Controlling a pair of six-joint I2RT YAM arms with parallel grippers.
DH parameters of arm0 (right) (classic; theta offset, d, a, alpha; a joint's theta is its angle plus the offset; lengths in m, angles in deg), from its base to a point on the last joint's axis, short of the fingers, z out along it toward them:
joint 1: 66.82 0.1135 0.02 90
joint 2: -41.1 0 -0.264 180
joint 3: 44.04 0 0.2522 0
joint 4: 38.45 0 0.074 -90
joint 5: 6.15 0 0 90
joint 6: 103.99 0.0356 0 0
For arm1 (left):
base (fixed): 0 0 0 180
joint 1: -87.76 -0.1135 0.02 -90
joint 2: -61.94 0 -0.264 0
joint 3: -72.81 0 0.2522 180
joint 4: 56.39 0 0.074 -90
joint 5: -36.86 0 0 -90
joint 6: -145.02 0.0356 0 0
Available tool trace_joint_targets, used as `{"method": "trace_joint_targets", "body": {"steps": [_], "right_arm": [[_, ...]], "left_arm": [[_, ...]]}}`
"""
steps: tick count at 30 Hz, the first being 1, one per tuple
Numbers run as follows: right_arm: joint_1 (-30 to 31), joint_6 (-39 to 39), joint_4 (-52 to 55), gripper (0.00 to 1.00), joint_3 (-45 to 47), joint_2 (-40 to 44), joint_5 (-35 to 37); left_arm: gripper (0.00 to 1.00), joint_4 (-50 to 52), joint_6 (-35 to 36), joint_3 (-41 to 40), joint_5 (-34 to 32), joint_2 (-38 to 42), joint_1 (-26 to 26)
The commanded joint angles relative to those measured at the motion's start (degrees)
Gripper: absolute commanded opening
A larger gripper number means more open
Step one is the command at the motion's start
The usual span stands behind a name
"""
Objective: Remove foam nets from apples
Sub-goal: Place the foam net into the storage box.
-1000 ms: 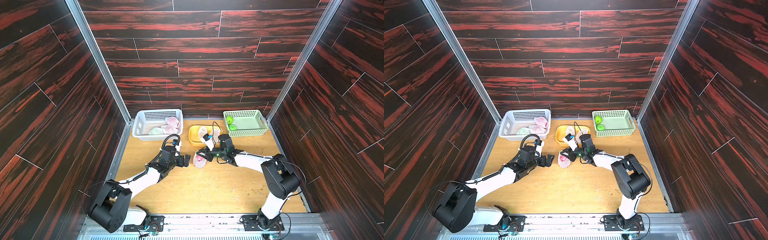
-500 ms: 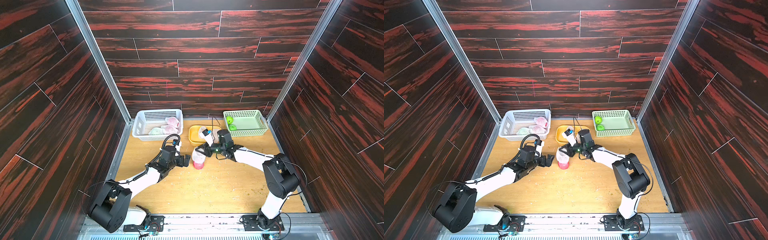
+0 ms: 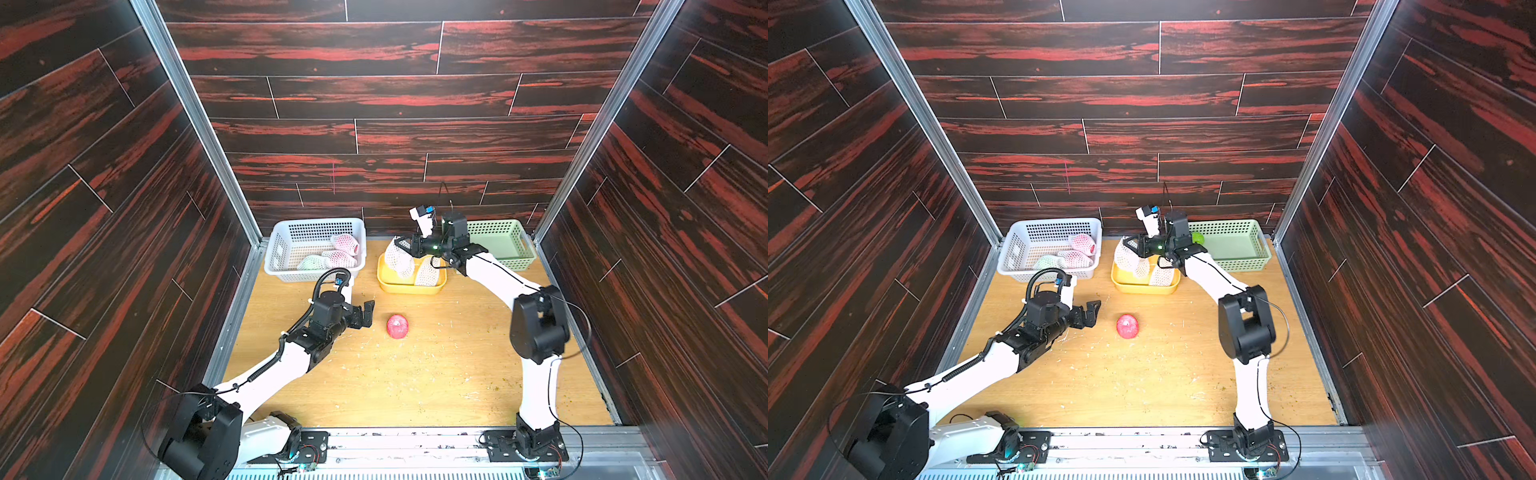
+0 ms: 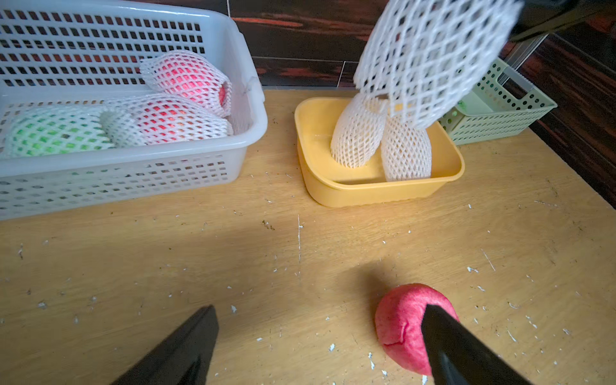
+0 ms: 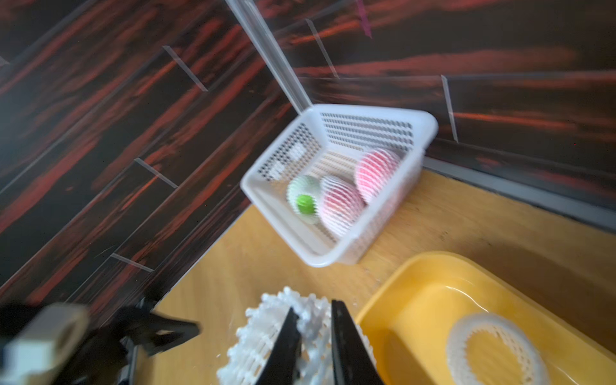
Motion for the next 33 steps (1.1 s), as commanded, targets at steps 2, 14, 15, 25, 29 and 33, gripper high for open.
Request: {"method": "trace_joint_targets", "body": {"steps": [2, 14, 15, 25, 29, 33], "right_arm": [[0.4, 2.1, 6.7, 0.21, -7.9, -8.7, 1.4], [-0.6, 2.4, 9.1, 0.21, -14.3, -16.2, 7.3], [-1.1, 2.8, 9.0, 0.21, -14.3, -16.2, 7.6], [-5.1, 5.1, 7.6, 0.20, -10.0, -15.7, 8.4], [-6.3, 5.6, 6.4, 0.21, -8.0, -14.6, 7.7], [-6.5, 4.4, 5.5, 0.20, -5.6, -12.9, 7.5]], "left_arm": [[1.00, 0.7, -0.1, -1.6, -1.8, 2.1, -0.3], [1.00, 0.1, 0.1, -1.2, -1.1, 0.3, -0.3], [1.00, 0.2, 0.1, -1.1, -1.0, 0.0, -0.3], [1.00, 0.1, 0.0, 0.3, 0.5, -1.4, -0.3], [1.00, 0.4, 0.2, 1.2, 1.5, -2.3, -0.3], [1.00, 0.8, 0.6, 2.1, 2.4, -2.8, -0.2]]}}
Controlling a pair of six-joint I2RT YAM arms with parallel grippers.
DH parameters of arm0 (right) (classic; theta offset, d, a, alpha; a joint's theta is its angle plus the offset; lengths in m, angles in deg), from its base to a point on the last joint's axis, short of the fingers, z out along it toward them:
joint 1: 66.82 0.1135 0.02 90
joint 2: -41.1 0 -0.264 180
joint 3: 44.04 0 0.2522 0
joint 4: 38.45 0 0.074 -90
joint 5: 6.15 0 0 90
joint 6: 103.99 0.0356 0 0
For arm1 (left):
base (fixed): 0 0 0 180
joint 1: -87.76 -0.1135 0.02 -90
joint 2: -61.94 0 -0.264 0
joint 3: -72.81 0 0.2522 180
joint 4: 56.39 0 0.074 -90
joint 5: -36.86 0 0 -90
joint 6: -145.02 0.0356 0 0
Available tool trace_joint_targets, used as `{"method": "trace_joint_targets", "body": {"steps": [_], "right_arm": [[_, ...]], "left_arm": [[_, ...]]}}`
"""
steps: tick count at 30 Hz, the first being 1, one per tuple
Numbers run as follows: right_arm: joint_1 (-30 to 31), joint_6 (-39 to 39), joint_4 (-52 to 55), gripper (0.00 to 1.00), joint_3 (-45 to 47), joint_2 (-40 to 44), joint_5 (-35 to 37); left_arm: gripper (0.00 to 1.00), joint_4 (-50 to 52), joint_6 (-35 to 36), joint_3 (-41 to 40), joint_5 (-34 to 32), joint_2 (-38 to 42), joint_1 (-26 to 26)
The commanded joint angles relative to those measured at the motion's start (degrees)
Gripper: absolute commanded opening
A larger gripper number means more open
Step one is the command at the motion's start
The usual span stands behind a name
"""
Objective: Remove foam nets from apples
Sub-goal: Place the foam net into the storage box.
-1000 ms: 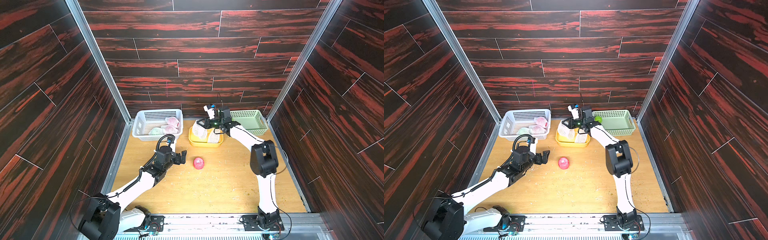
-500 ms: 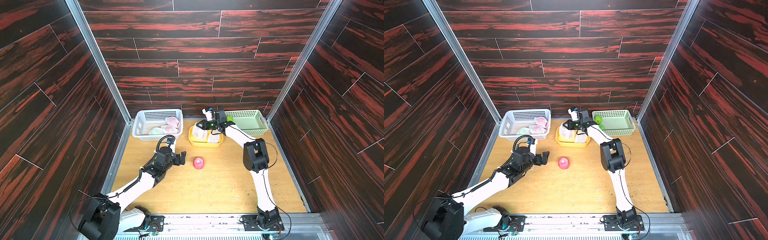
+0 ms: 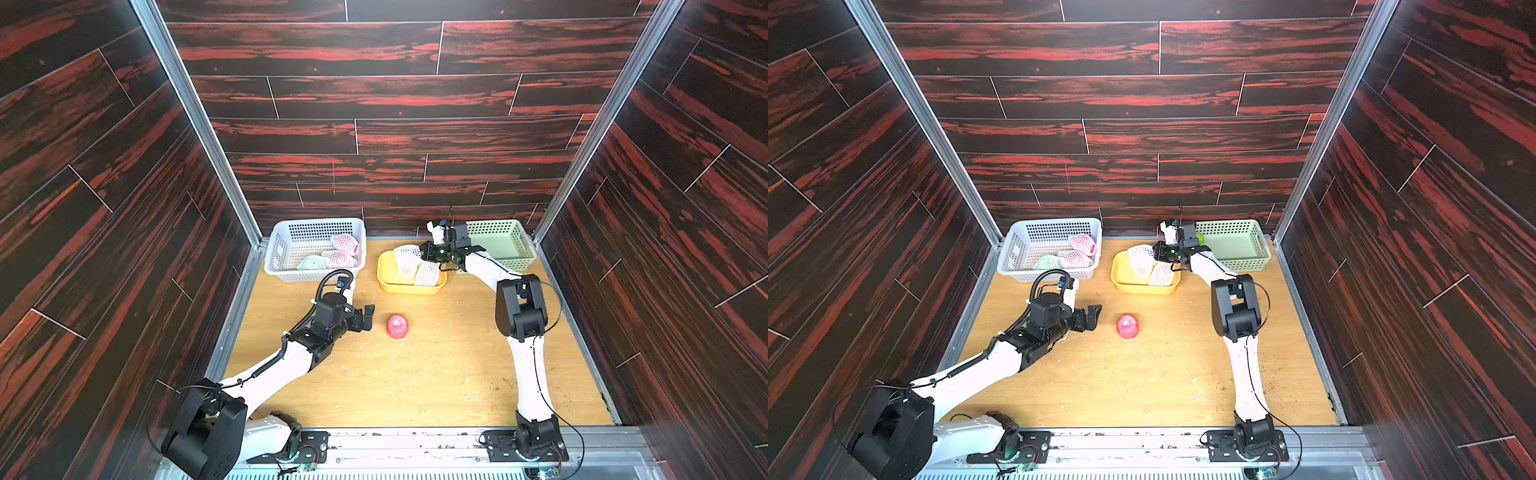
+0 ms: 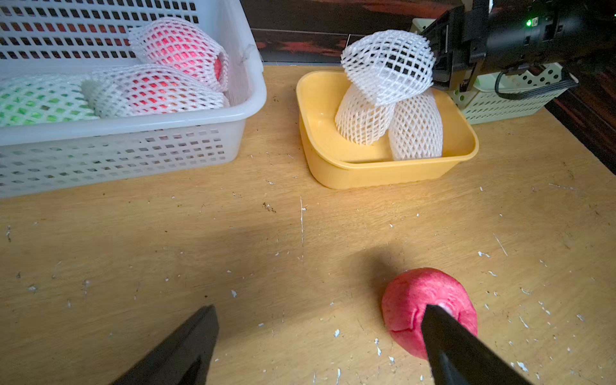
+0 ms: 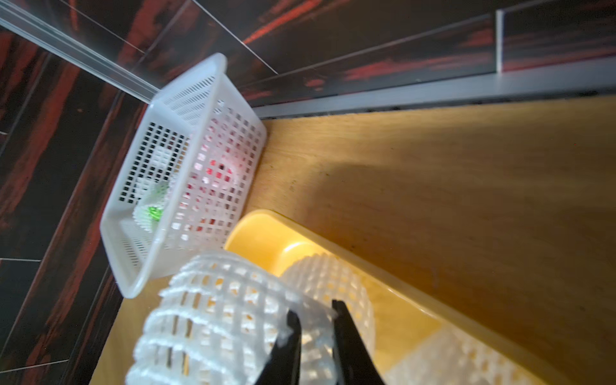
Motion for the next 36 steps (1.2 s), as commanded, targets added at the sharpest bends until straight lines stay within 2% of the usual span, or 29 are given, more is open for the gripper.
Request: {"method": "trace_joint_targets", "body": {"steps": [1, 6, 12, 26, 32, 36], "right_arm": [[0.5, -0.7, -1.3, 0.20, 2.2, 1.5, -0.4], [0.1, -1.1, -5.3, 0.20, 8.8, 6.5, -1.3], [0.1, -0.8, -7.3, 0.20, 12.1, 10.6, -5.1], [1.0, -1.2, -5.7, 0.22, 12.0, 13.0, -4.5], [1.0, -0.7, -8.1, 0.23, 15.6, 12.6, -6.5], [1.0, -1.3, -7.9, 0.27, 16.9, 12.9, -4.8]], "left_arm": [[1.00, 0.2, 0.3, 2.0, 1.4, -0.3, -0.3], [1.00, 0.2, 0.3, 2.0, 1.6, -0.2, -0.3], [1.00, 0.2, 0.5, 2.2, 2.2, -0.5, -0.3], [1.00, -0.2, 0.5, 2.2, 2.4, -0.9, -0.3], [1.00, -0.3, 0.5, 1.8, 2.2, -0.9, -0.3], [1.00, -0.3, 0.5, 2.1, 2.5, -1.2, -0.3]]}}
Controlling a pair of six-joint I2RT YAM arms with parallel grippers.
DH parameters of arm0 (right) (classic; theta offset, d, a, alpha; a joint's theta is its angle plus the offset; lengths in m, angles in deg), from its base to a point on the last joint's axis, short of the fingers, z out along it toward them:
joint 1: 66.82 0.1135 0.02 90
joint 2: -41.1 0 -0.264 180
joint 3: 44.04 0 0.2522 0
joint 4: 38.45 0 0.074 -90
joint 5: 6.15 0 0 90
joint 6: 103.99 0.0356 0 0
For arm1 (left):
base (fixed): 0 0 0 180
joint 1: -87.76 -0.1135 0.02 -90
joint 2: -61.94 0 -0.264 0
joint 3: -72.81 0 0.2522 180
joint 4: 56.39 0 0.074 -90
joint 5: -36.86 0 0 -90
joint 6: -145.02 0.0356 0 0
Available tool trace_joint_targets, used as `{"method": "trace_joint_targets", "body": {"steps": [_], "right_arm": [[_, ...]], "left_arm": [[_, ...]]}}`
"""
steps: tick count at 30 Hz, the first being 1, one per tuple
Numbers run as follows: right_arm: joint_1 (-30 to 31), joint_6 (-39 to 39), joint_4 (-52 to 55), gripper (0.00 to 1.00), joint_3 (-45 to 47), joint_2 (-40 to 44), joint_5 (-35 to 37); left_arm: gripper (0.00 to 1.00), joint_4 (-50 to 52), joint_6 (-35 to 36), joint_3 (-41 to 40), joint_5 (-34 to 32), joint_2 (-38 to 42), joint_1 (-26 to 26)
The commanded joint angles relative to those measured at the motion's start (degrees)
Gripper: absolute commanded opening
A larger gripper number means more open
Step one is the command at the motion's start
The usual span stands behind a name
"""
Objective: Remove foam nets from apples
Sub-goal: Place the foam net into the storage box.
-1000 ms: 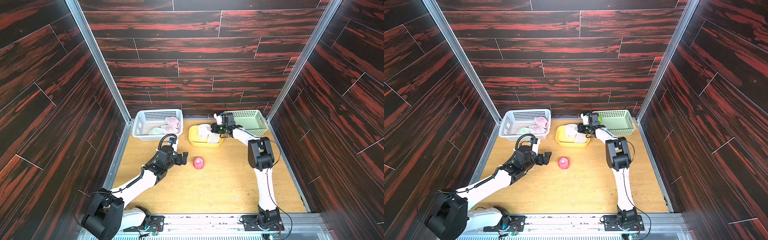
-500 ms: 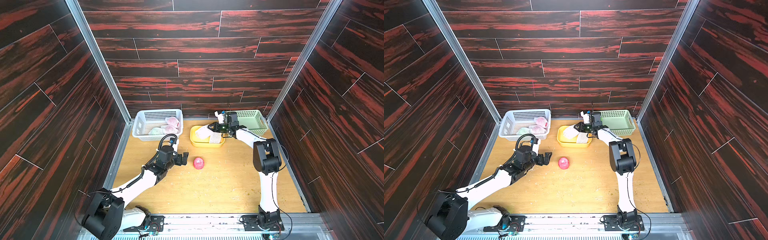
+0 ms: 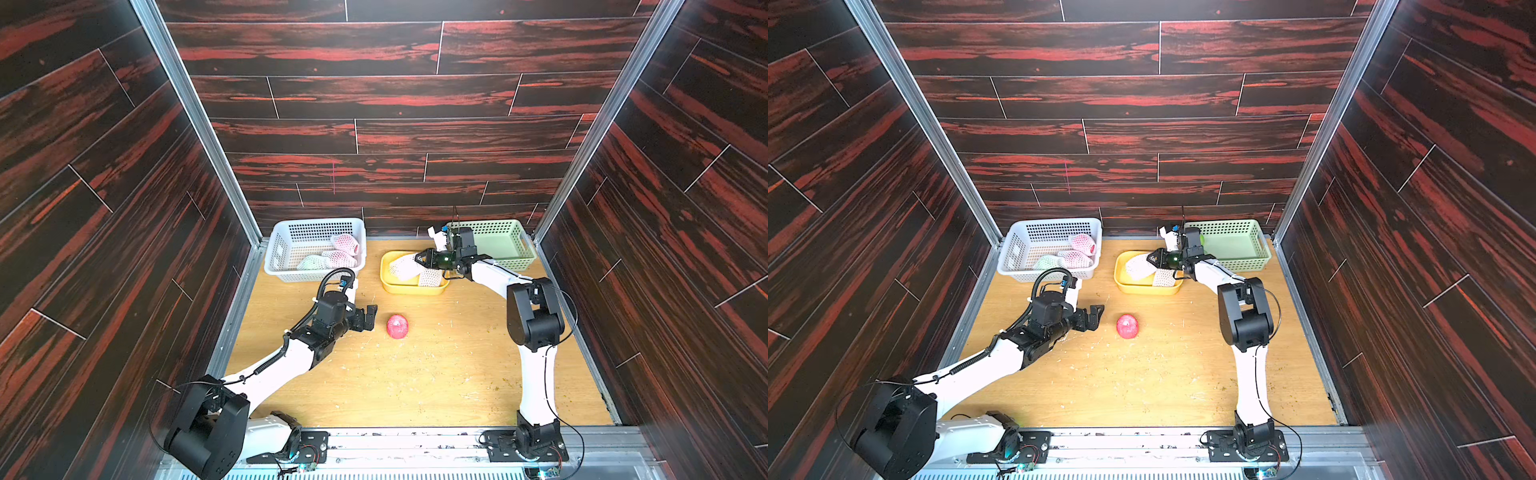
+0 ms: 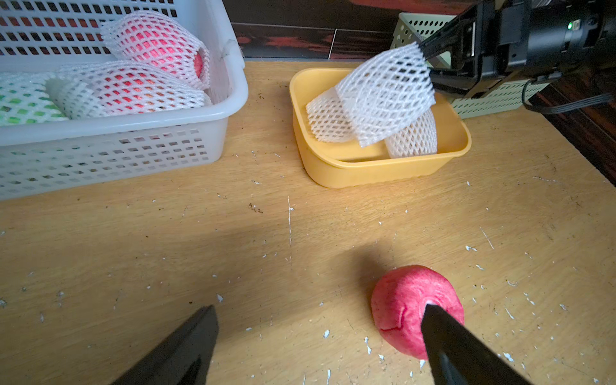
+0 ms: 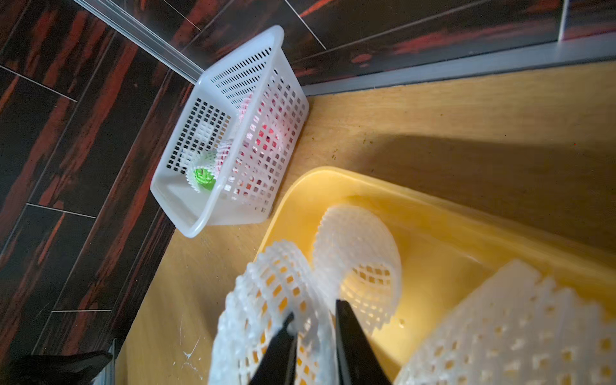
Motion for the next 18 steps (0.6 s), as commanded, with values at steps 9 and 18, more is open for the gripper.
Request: {"method": "trace_joint_targets", "body": {"steps": [9, 18], "right_arm": [[0.3, -6.0, 3.0, 0.54, 1.2, 7.2, 5.7], [0.3, -15.1, 14.4, 0.59, 2.4, 13.5, 18.1]], "left_arm": [[1.00, -0.3, 0.2, 1.7, 0.6, -0.5, -0.3], [1.00, 0.3, 0.6, 1.6, 0.3, -0.5, -0.3]]}}
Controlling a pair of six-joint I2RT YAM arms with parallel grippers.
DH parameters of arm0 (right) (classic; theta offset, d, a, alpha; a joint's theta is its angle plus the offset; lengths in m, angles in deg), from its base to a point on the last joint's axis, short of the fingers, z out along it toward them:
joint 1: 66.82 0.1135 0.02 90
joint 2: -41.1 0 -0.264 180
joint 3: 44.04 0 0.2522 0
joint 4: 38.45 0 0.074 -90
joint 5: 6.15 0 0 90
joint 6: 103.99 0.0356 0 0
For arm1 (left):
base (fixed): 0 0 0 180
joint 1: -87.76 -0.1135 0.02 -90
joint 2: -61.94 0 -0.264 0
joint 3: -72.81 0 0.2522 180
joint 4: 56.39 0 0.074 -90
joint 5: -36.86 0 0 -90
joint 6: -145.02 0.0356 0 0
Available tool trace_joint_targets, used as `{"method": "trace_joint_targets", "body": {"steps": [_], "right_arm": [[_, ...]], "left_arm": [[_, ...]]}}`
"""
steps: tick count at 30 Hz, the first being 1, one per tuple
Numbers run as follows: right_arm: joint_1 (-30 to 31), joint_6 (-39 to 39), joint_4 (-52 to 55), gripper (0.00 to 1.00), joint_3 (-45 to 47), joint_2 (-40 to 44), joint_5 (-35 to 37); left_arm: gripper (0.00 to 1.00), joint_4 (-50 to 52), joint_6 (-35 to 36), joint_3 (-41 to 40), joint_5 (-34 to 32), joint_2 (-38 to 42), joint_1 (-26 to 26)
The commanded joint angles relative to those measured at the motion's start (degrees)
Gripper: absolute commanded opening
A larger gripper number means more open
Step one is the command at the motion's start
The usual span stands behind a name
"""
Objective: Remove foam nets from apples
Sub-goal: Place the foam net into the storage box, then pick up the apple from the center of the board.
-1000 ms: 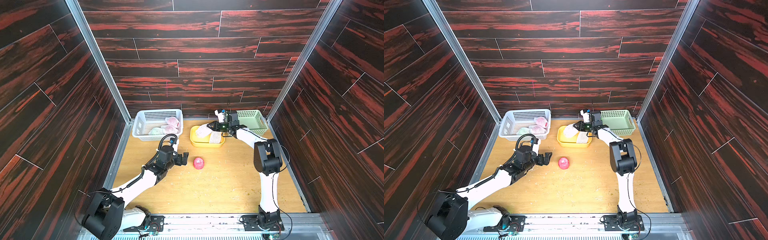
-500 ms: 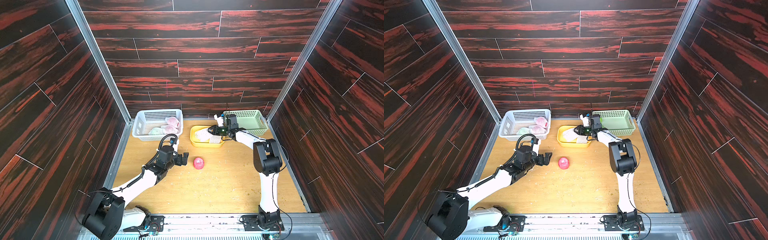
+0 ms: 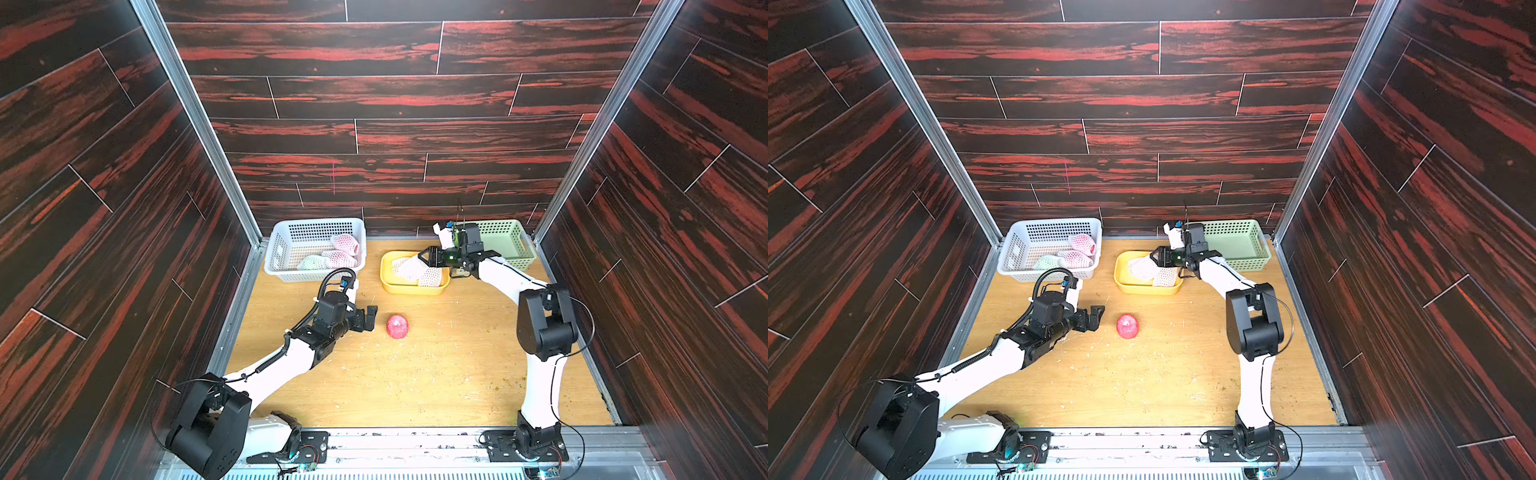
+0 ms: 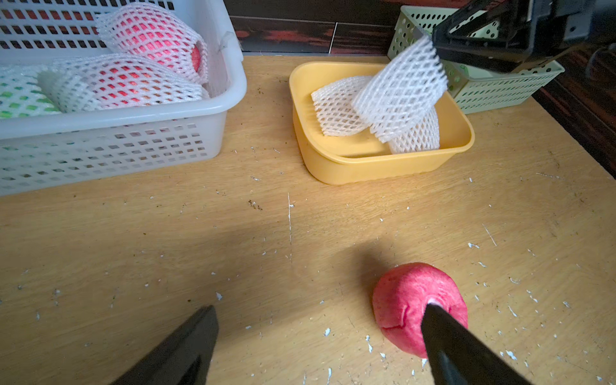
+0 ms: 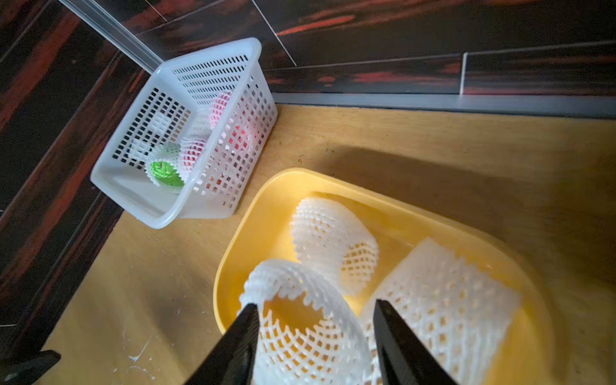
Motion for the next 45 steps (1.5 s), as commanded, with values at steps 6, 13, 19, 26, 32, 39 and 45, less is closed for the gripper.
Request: {"method": "trace_joint_targets", "body": {"steps": [6, 13, 19, 26, 32, 39, 45], "right_arm": [[-0.3, -5.0, 7.6, 0.59, 5.5, 10.4, 8.6], [1.4, -3.7, -1.3, 0.64, 19.7, 23.0, -10.4], [14.4, -9.1, -8.4, 0.82, 34.8, 26.8, -7.3], [22.3, -10.1, -13.2, 0.87, 39.7, 21.6, 0.6], [22.6, -8.5, -18.2, 0.88, 40.3, 18.3, 7.5], [22.5, -8.3, -21.1, 0.88, 40.1, 15.3, 11.3], [22.6, -6.4, -22.1, 0.88, 38.7, 13.3, 14.2]], "left_arm": [[1.00, 0.4, 0.5, 2.5, 0.9, -0.9, -0.3], [1.00, 0.8, 0.4, 2.3, 3.6, 0.2, -0.3], [1.00, 5.3, -1.0, -1.6, 3.7, 5.4, -0.2], [1.00, 9.3, -5.4, -7.7, 7.4, 12.9, -0.2], [1.00, 9.4, -7.8, -12.7, 9.4, 18.0, 0.3], [1.00, 9.1, -7.8, -13.5, 7.5, 18.9, 0.4], [1.00, 7.9, -7.4, -12.5, 8.0, 16.2, 0.4]]}}
